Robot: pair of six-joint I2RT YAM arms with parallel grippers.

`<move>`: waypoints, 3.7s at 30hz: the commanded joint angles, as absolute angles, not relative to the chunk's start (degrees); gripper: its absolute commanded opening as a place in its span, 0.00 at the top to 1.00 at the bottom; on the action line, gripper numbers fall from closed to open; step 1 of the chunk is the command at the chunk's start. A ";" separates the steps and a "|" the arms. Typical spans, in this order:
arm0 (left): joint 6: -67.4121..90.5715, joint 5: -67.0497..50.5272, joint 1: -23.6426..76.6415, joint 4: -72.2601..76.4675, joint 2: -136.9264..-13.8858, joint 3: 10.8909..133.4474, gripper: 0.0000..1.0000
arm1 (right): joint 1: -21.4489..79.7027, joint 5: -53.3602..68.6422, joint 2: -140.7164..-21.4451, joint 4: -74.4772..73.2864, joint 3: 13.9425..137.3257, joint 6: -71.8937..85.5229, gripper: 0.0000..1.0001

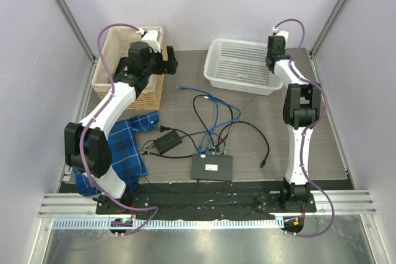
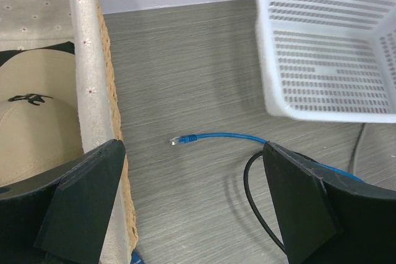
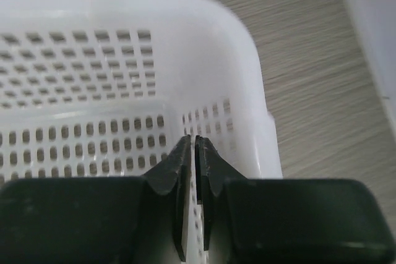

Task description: Pull the plug from the switch port

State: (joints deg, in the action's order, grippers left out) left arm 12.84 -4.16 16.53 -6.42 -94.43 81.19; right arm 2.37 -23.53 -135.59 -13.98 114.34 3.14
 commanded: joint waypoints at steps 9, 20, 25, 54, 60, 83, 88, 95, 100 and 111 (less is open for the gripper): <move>11.25 -12.12 16.70 -5.36 -94.30 80.33 0.02 | -6.95 -13.06 -126.84 -10.71 112.85 -3.76 0.63; 8.79 -12.83 16.87 -6.68 -93.17 78.93 0.03 | 6.23 13.55 -110.66 -20.30 95.28 -26.88 0.03; 8.96 -13.09 16.87 -6.33 -92.29 77.35 0.04 | 7.03 5.02 -114.86 -22.05 97.29 -27.42 0.03; 0.65 -18.54 18.63 -11.94 -89.48 74.01 0.04 | 5.18 -9.43 -125.37 -20.66 120.26 -8.60 0.16; -11.74 -25.13 22.31 -14.23 -88.07 67.86 0.07 | 10.02 10.05 -102.37 -14.62 95.23 -12.39 0.07; -32.44 -29.35 35.94 -45.10 -70.59 53.03 1.00 | 13.62 30.76 -82.36 -27.85 61.96 -20.73 0.25; -25.78 -29.36 37.97 -36.59 -67.85 47.55 1.00 | 19.23 28.13 -76.65 -42.61 61.35 -29.17 0.29; -3.53 -28.21 37.27 -23.47 -66.45 42.37 1.00 | 32.16 24.96 -64.78 -50.00 50.72 -34.63 0.40; 3.50 -34.79 36.91 -23.65 -64.07 41.05 1.00 | 37.09 23.74 -64.16 -50.28 47.38 -35.17 0.44; 15.99 -46.50 43.06 -18.21 -72.86 33.33 1.00 | 37.09 27.15 -79.00 -41.23 54.67 -21.02 0.42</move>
State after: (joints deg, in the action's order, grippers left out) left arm 10.00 -41.30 39.90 -22.31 -70.94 37.01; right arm 36.82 24.10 -75.96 -45.52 50.15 -26.85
